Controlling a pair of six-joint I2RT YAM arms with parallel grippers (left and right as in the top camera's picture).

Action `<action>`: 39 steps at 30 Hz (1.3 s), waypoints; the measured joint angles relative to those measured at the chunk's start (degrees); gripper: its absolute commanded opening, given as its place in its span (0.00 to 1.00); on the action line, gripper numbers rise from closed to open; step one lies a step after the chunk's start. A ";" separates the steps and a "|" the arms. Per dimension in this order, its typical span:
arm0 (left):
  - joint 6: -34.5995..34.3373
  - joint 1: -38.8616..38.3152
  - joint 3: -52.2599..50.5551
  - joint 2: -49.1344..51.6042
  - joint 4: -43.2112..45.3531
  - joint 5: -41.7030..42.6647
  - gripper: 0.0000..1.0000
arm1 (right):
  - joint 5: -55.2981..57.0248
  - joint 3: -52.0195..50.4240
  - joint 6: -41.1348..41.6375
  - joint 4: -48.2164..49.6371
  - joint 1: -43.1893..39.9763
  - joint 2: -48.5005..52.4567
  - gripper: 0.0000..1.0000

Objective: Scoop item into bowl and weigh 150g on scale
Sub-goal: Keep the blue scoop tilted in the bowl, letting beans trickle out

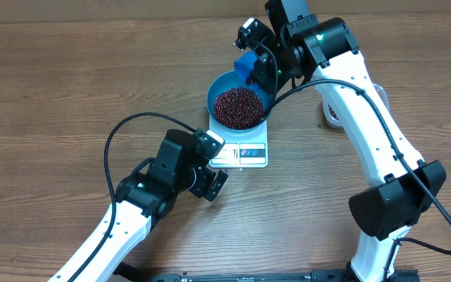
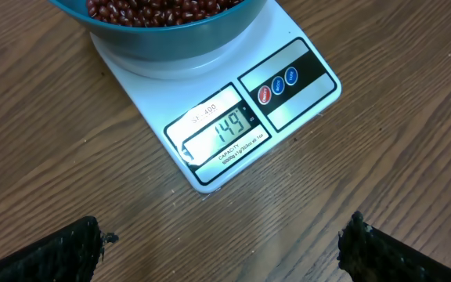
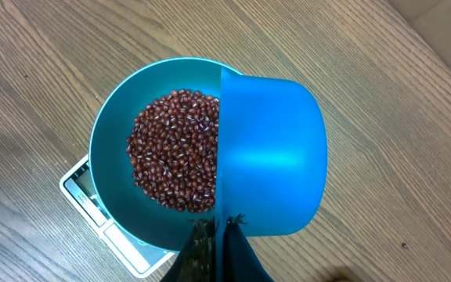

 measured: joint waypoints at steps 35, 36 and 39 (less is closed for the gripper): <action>0.00 0.00 0.00 0.00 0.00 0.00 1.00 | -3.23 -0.02 0.46 -1.25 0.00 0.00 0.04; 0.00 0.00 0.00 0.00 -0.02 0.00 1.00 | -3.23 -0.02 0.44 -1.25 0.00 0.00 0.04; 0.00 0.00 0.00 0.00 -0.02 0.00 1.00 | -3.23 -0.02 0.46 -1.31 0.00 0.00 0.04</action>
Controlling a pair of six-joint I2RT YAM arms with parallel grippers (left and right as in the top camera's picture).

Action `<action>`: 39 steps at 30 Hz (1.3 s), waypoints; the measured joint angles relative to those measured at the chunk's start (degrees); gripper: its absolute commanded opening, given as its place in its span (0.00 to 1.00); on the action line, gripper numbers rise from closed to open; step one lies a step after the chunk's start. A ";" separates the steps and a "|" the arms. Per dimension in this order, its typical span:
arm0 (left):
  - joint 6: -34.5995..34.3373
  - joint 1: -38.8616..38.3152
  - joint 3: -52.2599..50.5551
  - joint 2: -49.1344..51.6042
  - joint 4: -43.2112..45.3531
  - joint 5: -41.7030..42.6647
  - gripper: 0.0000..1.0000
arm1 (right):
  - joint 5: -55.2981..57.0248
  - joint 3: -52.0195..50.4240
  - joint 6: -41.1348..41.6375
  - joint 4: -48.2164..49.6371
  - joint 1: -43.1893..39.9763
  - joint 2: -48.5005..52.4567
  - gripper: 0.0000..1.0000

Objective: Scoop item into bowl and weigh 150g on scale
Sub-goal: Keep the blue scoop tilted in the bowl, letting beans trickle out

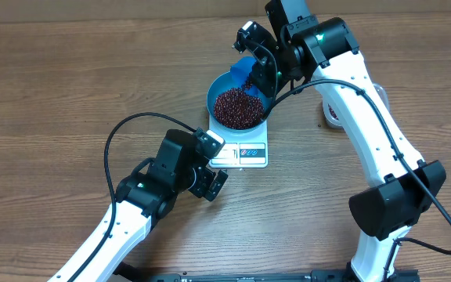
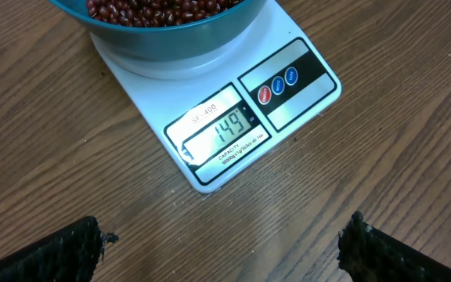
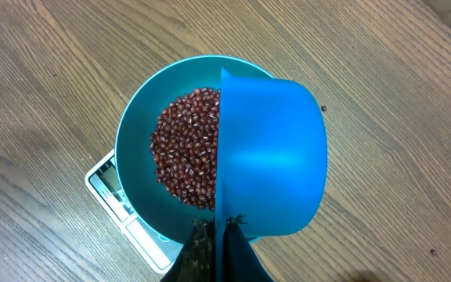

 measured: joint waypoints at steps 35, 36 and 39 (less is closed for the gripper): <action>0.00 0.00 0.00 0.00 0.02 0.00 1.00 | 1.20 0.00 -0.02 0.39 0.00 0.00 0.04; 0.00 0.00 0.00 0.00 0.00 0.00 1.00 | 1.38 0.00 -0.02 0.42 0.00 0.00 0.04; 0.00 0.00 0.00 0.00 0.00 0.00 1.00 | 1.60 0.00 -0.04 0.39 0.00 0.00 0.04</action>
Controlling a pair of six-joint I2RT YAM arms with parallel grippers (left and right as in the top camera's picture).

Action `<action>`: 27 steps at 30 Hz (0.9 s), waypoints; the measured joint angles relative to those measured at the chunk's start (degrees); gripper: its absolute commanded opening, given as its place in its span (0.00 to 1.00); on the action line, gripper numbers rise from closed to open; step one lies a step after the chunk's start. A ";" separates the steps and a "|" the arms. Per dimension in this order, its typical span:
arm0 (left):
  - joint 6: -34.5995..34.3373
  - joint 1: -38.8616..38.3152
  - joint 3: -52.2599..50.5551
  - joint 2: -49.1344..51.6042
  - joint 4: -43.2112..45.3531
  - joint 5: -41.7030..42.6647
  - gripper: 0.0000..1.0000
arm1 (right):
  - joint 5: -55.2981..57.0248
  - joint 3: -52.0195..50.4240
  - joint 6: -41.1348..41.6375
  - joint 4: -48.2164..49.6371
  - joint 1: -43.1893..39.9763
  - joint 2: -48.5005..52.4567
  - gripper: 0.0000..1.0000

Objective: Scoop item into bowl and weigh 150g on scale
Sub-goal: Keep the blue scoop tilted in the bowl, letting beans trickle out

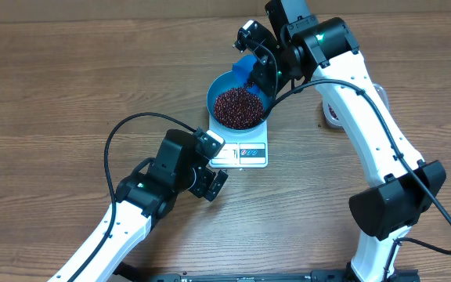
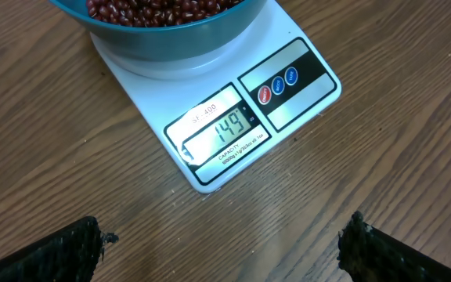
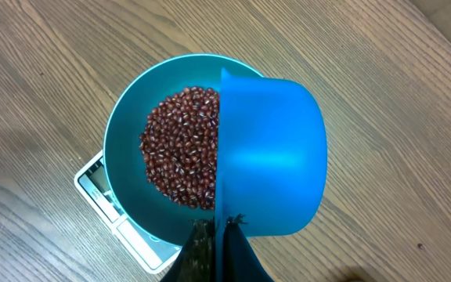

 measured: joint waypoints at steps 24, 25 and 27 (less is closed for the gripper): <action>0.00 0.00 0.00 0.00 0.02 0.00 1.00 | -0.48 0.00 -0.04 -0.42 0.00 0.00 0.04; 0.00 0.00 0.00 0.00 0.00 0.00 1.00 | -0.48 0.02 0.00 -0.39 -0.02 0.00 0.04; 0.00 0.00 0.00 0.00 0.02 0.00 1.00 | -0.48 0.02 0.00 -0.39 0.00 0.00 0.04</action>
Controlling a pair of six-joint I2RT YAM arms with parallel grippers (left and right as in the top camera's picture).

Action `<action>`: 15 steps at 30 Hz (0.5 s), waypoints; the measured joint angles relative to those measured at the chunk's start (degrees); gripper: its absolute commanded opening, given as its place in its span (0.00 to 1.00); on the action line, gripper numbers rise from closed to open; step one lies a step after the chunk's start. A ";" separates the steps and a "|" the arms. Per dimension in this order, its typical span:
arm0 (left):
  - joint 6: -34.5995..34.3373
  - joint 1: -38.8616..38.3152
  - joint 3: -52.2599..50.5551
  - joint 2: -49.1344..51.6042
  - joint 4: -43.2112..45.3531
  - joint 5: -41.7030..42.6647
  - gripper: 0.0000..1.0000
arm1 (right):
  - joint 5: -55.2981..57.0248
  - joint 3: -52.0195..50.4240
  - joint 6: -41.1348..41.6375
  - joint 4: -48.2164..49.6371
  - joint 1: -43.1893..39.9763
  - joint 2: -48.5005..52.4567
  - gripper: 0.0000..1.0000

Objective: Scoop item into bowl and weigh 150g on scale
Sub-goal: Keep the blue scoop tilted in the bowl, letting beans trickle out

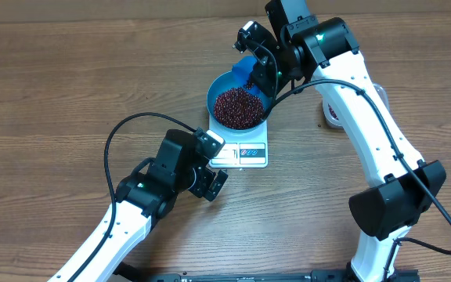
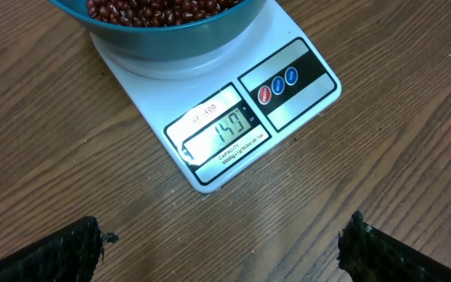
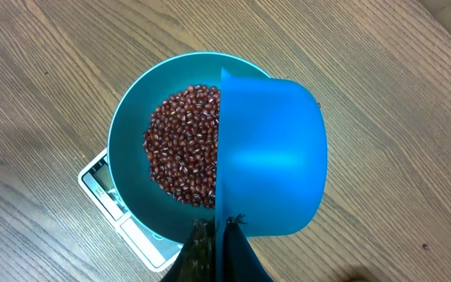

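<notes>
A teal bowl (image 1: 224,84) of red beans (image 3: 180,166) sits on the white scale (image 2: 233,117), whose display (image 2: 227,128) reads about 149. My right gripper (image 3: 218,223) is shut on the handle of a blue scoop (image 3: 271,153), held over the bowl's right rim. The scoop (image 1: 244,66) shows at the bowl's far edge in the overhead view. My left gripper (image 2: 221,243) is open, low over the table in front of the scale, with nothing between its fingers (image 2: 65,247).
A white round object (image 1: 332,114) lies partly hidden behind the right arm, right of the scale. A black cable (image 1: 124,129) loops from the left arm across the table. Bare wooden tabletop (image 1: 69,78) surrounds the scale.
The right gripper with the scoop has shifted slightly over the bowl. The left arm has not moved, and the display still reads about 149.
The right gripper held the blue scoop over the bowl's right rim at every moment, with small shifts in its position. The scale read 149 throughout. The left gripper stayed open in front of the scale.
</notes>
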 measured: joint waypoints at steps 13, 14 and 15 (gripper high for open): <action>0.00 0.00 0.00 0.00 0.00 0.00 1.00 | 1.14 -0.02 -0.48 0.44 0.00 0.00 0.04; 0.00 0.00 0.00 0.00 -0.02 0.00 1.00 | 1.18 0.00 -0.57 0.42 0.00 0.00 0.04; 0.00 0.00 0.00 0.00 0.00 0.00 1.00 | 1.18 -0.02 -0.68 0.39 0.00 0.00 0.04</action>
